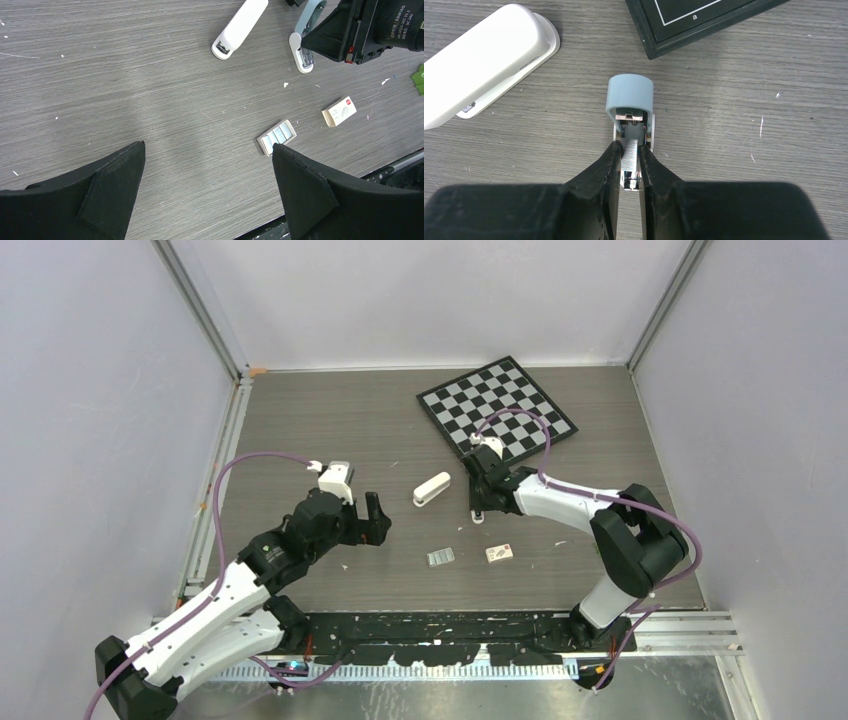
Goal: Load the staples into the stapler
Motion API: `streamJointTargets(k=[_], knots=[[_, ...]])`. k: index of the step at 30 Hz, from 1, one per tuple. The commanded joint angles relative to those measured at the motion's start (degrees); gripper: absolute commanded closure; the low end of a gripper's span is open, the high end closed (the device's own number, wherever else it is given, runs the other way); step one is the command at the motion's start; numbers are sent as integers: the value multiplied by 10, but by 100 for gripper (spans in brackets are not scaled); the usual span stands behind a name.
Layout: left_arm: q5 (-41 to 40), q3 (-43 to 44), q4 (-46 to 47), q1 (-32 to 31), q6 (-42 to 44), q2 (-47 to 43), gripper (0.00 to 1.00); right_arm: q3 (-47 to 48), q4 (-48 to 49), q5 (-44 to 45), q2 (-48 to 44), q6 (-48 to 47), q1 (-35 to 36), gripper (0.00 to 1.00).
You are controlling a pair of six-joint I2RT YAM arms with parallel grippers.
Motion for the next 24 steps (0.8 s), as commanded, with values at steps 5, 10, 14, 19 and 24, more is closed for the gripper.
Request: streamJointTargets(k=[5,10,14,19,24], knots=[[-13,2,20,-2,3,-5,0,18,-7,-2,-36,-9,-3,78],[-19,11,18,-2,8,-3,0,19,-9,-1,-45,-13,-3,78],[-21,10,17,-2,10,-5,0,19,-10,-7,-42,-18,-3,78],[-20,8,14,-2,8,-8,0,8,2,-3,-35,-19,-3,78],[-23,8,12,-2,8,-12,0,-4,14,5,-17,-20,-4,78]])
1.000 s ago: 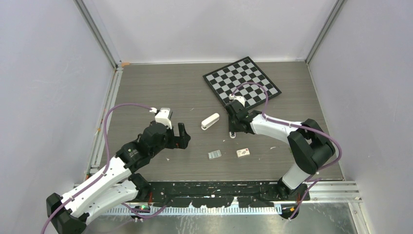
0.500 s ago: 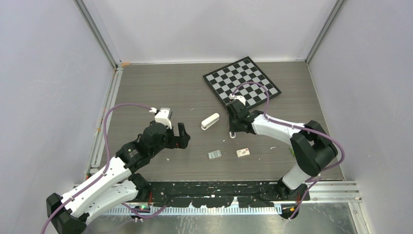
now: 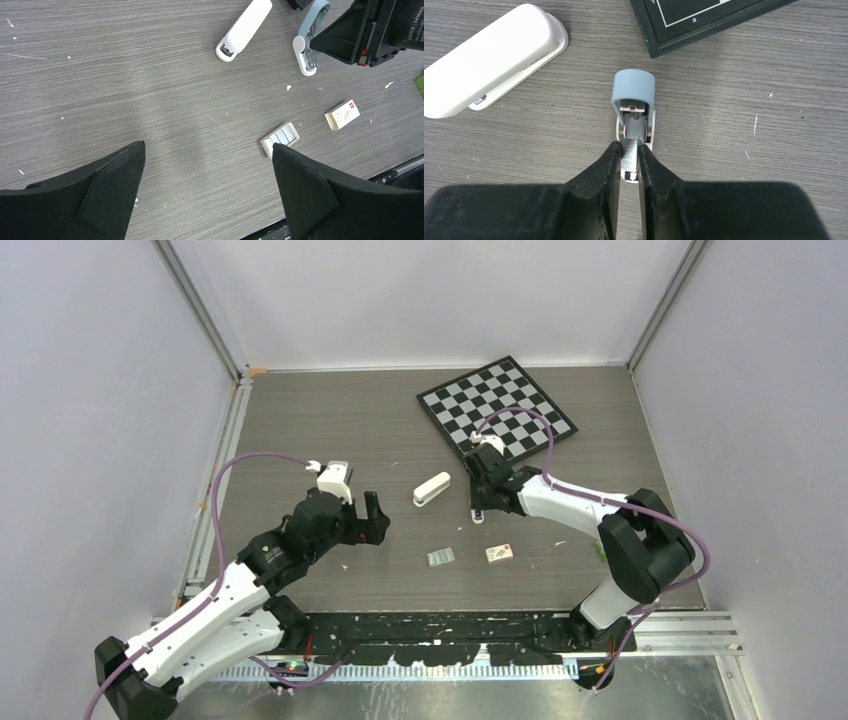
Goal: Load the staples into the stapler
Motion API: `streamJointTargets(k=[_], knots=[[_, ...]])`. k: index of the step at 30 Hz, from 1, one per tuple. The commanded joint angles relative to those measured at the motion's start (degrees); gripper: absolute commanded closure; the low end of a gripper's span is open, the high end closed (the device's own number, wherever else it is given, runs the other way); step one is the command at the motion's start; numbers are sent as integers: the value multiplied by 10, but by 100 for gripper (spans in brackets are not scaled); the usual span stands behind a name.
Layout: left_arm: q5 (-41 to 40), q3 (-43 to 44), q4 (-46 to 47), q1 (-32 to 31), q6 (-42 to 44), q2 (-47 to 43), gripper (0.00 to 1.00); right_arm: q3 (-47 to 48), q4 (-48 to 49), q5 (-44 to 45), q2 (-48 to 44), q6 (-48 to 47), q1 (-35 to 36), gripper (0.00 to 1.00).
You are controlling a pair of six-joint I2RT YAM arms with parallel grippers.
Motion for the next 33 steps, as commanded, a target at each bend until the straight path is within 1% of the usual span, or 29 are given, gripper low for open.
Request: streamJointTargets(k=[1,27,33], knots=[[-13,9,11,-2,8,-11,0,-5,25,12,8,-8,-4,78],[-16,8,14,-2,9,-3,0,-16,40,8,21,-2,-3,78],[-15,9,14,-1,9,-4,0,-2,23,8,18,8,-3,78]])
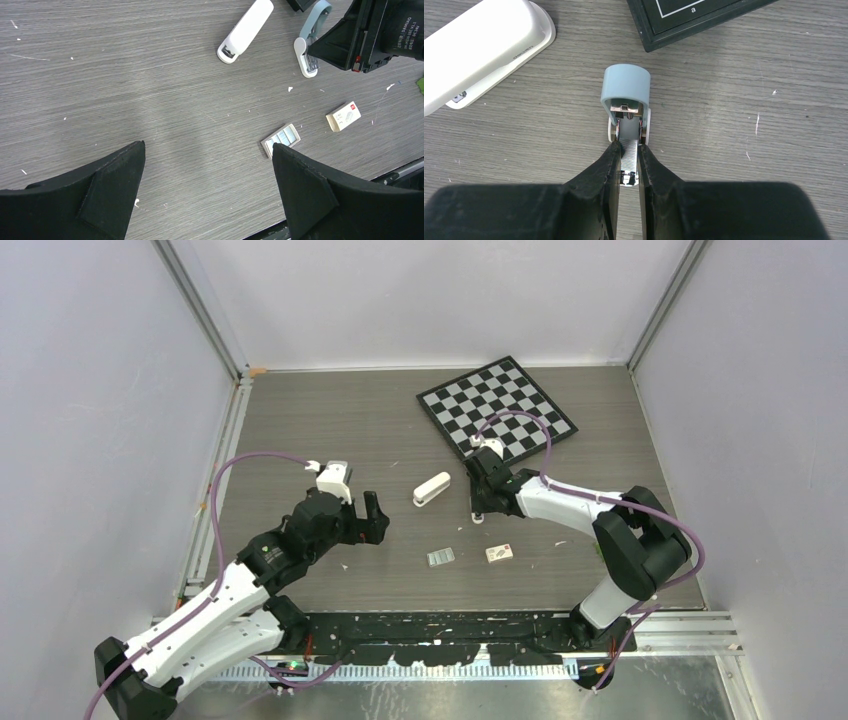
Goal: Load the staples into the stapler
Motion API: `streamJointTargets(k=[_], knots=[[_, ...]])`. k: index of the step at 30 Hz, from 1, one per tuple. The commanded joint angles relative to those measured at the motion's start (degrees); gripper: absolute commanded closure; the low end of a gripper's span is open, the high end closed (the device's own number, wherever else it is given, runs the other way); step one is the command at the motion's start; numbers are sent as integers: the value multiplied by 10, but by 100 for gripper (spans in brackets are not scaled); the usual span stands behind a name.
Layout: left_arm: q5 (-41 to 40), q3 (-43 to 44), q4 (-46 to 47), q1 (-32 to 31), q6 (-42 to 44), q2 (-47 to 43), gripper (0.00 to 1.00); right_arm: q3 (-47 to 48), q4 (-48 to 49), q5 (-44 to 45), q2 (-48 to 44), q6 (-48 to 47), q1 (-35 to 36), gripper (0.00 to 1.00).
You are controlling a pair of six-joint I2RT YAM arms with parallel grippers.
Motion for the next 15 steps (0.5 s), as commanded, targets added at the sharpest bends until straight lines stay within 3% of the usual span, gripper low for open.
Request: streamJointTargets(k=[1,15], knots=[[-10,8,14,-1,9,-2,0,15,5,5,2,12,-3,78],[-9,8,11,-2,8,-6,0,29,-12,6,-23,7,-3,78]])
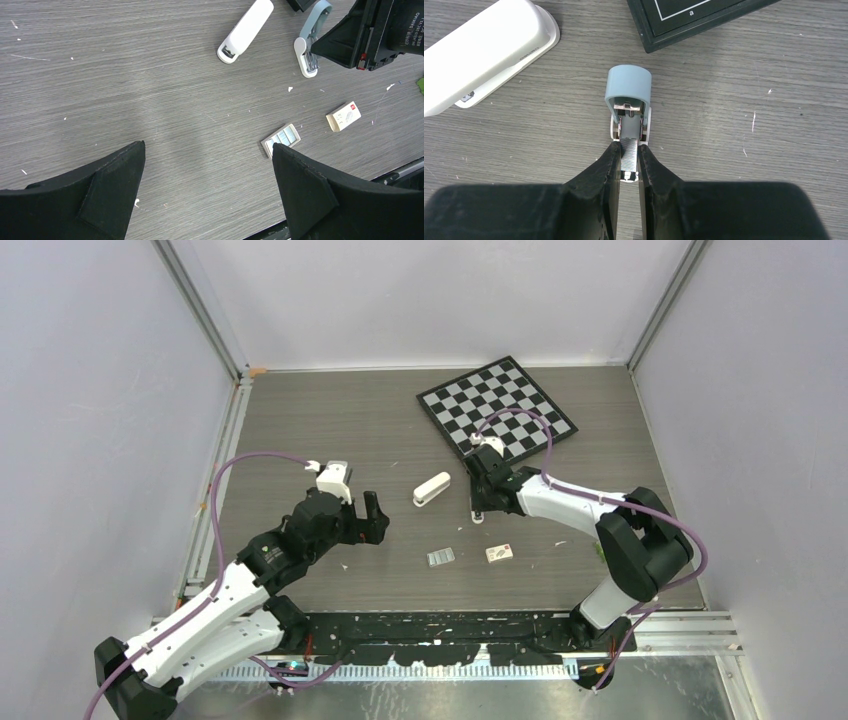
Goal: Load the staples into the stapler
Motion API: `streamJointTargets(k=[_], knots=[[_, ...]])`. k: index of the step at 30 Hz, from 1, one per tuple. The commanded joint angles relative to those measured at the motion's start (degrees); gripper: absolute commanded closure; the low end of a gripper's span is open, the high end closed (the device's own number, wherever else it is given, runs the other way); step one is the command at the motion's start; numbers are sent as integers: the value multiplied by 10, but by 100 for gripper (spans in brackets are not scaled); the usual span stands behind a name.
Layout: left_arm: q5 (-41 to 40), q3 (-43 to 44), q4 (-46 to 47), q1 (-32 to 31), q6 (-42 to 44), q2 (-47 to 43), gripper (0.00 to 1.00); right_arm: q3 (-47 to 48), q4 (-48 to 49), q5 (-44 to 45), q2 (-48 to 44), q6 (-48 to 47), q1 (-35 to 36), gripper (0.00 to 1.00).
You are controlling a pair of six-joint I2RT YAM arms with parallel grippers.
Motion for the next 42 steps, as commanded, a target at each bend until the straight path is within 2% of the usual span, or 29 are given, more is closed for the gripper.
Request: streamJointTargets(k=[1,42], knots=[[-9,8,11,-2,8,-6,0,16,7,6,-15,5,-3,78],[-9,6,15,-2,8,-4,0,-2,23,-3,6,23,-3,78]])
